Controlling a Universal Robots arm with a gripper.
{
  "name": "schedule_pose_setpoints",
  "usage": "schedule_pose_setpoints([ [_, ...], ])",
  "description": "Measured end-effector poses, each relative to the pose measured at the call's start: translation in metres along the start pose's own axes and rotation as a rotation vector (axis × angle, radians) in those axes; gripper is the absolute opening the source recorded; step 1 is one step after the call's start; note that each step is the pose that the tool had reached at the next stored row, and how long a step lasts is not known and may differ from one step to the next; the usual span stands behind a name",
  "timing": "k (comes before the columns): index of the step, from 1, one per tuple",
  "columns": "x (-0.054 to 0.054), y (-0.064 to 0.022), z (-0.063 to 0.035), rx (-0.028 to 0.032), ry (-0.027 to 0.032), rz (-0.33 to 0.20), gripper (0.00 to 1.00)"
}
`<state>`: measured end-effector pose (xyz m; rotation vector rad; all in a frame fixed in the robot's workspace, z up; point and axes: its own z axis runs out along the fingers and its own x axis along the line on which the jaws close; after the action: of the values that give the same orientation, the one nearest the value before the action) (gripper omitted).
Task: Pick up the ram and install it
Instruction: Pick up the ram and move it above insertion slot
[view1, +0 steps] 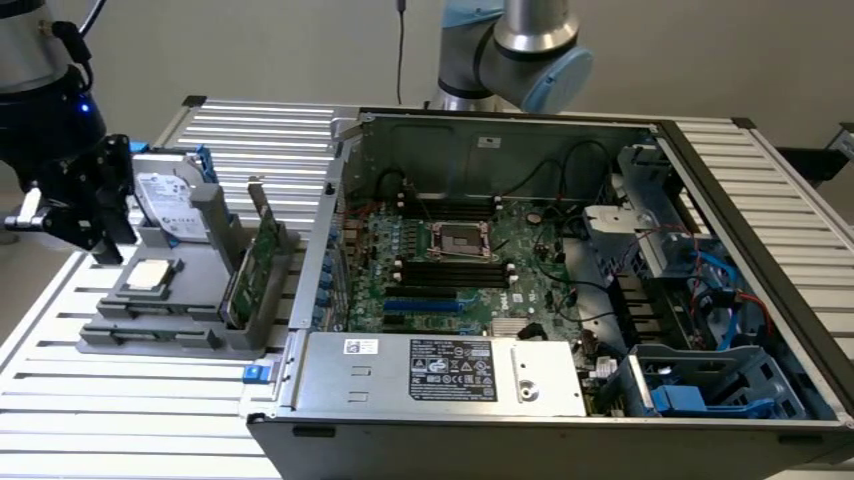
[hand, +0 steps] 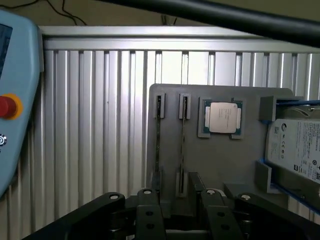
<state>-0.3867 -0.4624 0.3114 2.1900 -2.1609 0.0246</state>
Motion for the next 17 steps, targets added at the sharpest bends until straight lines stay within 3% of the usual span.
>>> schedule_pose_setpoints([
  [5,0.006,0.0019,0.0095,-0.0002,0.0000,-0.002,0.36],
  [17,0.032,0.0015,0.0328,0.0006,0.0006,-0.020,0.36],
])
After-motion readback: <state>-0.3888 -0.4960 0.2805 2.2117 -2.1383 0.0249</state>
